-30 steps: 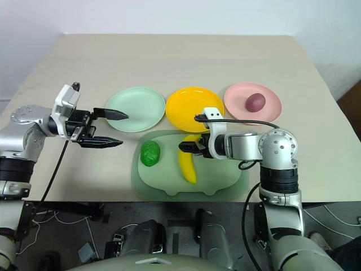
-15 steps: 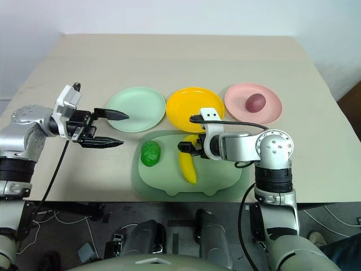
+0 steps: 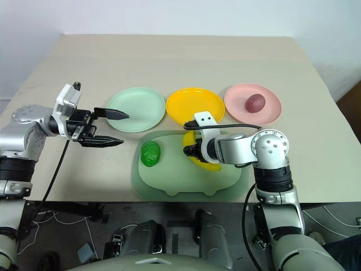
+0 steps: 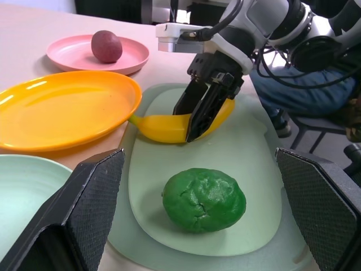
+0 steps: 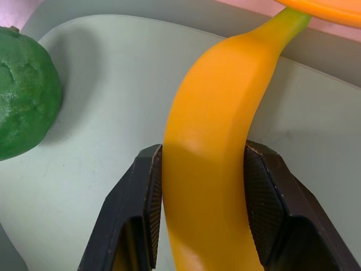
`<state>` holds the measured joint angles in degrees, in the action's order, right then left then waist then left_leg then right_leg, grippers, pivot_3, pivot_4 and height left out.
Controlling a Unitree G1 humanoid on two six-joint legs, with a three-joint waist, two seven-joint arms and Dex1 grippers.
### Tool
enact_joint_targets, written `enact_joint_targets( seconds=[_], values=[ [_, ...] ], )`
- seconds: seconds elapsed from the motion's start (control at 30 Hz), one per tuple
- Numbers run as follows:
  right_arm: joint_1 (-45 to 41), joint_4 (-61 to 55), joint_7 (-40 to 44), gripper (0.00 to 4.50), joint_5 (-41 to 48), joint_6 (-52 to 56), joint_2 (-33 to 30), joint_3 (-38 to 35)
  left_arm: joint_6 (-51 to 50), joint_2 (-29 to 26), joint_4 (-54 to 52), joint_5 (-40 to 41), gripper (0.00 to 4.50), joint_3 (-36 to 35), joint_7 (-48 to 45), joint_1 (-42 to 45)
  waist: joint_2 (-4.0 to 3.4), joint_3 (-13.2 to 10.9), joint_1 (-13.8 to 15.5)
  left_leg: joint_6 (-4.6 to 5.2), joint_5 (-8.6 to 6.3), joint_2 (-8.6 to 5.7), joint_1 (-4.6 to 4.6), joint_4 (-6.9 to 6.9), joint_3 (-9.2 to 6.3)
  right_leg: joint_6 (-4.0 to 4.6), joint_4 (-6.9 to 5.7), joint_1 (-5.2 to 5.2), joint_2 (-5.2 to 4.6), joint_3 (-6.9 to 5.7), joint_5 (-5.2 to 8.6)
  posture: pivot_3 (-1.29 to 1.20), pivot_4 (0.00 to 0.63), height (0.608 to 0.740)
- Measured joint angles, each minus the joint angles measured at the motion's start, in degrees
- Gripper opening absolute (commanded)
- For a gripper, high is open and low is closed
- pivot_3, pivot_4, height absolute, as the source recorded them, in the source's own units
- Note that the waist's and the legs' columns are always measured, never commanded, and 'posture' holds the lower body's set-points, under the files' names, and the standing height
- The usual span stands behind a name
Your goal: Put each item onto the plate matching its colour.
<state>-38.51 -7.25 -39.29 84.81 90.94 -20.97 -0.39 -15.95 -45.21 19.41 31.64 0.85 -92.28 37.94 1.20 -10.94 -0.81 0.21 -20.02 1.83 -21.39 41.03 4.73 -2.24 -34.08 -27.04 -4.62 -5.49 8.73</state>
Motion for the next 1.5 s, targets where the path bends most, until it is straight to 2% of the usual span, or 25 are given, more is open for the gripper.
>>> enact_joint_targets(
  seconds=[0.2,0.3,0.43,0.5,0.57,0.77,0.83,1.0,1.13,1.33,1.5],
  values=[
    [-1.4,1.9,7.0,1.67,0.1,0.0,-3.5,1.6,0.0,0.0,0.0,0.0,4.5,-0.1,0.0,0.0,0.0,0.0,0.2,0.04,-0.02,0.0,-0.04,0.0,-0.02,-0.01,0.04,0.0,-0.01,0.0,0.0,0.0,0.15,0.74],
    [-1.0,2.7,18.0,1.67,5.0,0.8,-8.9,4.7,0.0,0.0,0.0,0.0,4.5,-0.3,0.0,0.0,-0.01,0.0,0.1,0.16,-0.09,0.0,-0.07,-0.01,-0.01,-0.02,0.09,-0.02,-0.01,0.0,0.0,0.0,0.15,0.74],
    [-0.9,0.1,27.4,1.67,5.5,1.2,-13.4,8.3,0.0,0.3,0.0,-0.1,4.5,-0.3,0.0,0.1,-0.06,0.0,0.1,0.17,-0.1,0.0,-0.15,-0.01,0.03,-0.02,0.08,-0.14,-0.02,0.0,0.0,0.0,0.15,0.74],
    [-0.6,-4.3,32.7,1.67,2.8,0.3,-15.3,8.5,0.0,0.2,0.1,-0.3,4.5,-0.3,0.0,0.1,-0.05,0.0,0.2,0.17,-0.1,0.0,-0.16,-0.01,0.03,-0.02,0.09,-0.14,-0.01,0.0,0.01,0.0,0.15,0.74],
    [0.6,-9.4,41.5,1.67,-1.7,-4.7,-15.0,8.6,0.0,0.3,0.3,-0.4,4.5,-0.4,0.0,0.2,-0.05,0.0,0.1,0.17,-0.1,-0.01,-0.15,-0.01,0.03,-0.03,0.1,-0.14,0.04,0.0,0.01,0.0,0.15,0.74],
    [1.5,-10.4,56.1,1.67,-16.1,-20.6,-13.9,7.6,0.0,0.4,0.4,-0.7,4.5,-0.6,0.0,0.2,-0.04,0.0,0.3,0.17,-0.1,-0.04,-0.15,0.01,0.04,-0.04,0.09,-0.13,0.0,-0.01,0.01,0.0,0.15,0.74],
    [1.3,-8.9,58.3,1.67,-17.4,-23.3,-12.4,5.9,0.0,0.4,0.4,-1.0,4.5,-0.6,0.0,0.2,-0.03,0.0,0.2,0.16,-0.09,-0.05,-0.15,0.01,0.07,-0.04,0.08,-0.12,0.0,-0.01,0.01,0.0,0.15,0.74],
    [1.1,-6.4,60.4,1.67,-27.8,-29.4,-12.1,6.1,0.0,0.4,0.4,-1.1,4.5,-0.7,0.0,0.2,-0.04,0.0,0.2,0.16,-0.09,-0.09,-0.15,0.01,0.09,-0.03,0.08,-0.13,0.0,-0.01,0.01,0.0,0.15,0.74],
    [-1.4,4.8,56.9,1.67,-35.2,-35.2,-6.4,2.9,0.0,0.6,0.5,-1.1,4.5,-0.8,0.1,0.3,-0.05,-0.1,0.1,0.15,-0.08,-0.1,-0.11,0.01,0.16,-0.03,0.05,-0.13,0.01,0.0,0.01,0.0,0.15,0.74],
    [-5.2,14.1,54.7,1.67,-40.8,-38.0,-2.1,-0.9,-0.1,1.0,0.3,-1.2,4.5,-1.6,0.6,0.3,-0.07,-0.1,0.1,0.15,-0.08,-0.09,-0.15,0.0,0.18,-0.03,0.05,-0.16,-0.01,0.01,0.0,0.0,0.15,0.74],
    [-7.2,18.4,55.6,1.67,-43.9,-39.0,-1.7,-2.7,-0.6,1.0,0.0,-1.2,4.5,-1.8,1.2,0.0,-0.08,-0.1,0.1,0.15,-0.08,-0.08,-0.15,0.0,0.17,-0.03,0.04,-0.16,0.0,0.01,0.0,0.0,0.15,0.74]
  ],
)
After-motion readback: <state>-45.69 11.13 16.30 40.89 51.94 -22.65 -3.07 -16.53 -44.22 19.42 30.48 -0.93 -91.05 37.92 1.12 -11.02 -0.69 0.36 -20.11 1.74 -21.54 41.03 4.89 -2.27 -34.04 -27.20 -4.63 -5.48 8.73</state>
